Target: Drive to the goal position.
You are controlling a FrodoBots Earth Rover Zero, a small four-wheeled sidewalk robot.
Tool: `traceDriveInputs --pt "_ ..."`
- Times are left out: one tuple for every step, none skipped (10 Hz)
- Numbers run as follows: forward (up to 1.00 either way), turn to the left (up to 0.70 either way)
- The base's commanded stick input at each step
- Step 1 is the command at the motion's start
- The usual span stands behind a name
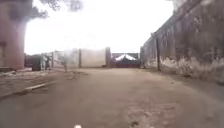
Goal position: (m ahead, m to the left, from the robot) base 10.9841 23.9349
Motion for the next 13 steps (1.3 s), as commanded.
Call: traceDriveInputs --pt "1.00 0.02" --pt "1.00 0.02" --pt "1.00 0.02" --pt "1.00 0.02" --pt "1.00 0.02" --pt "1.00 0.02" --pt "1.00 0.02" --pt "1.00 0.02" --pt "1.00 0.02" --pt "1.00 0.02" --pt "1.00 -0.10" --pt "1.00 -0.35" --pt "1.00 -0.17"
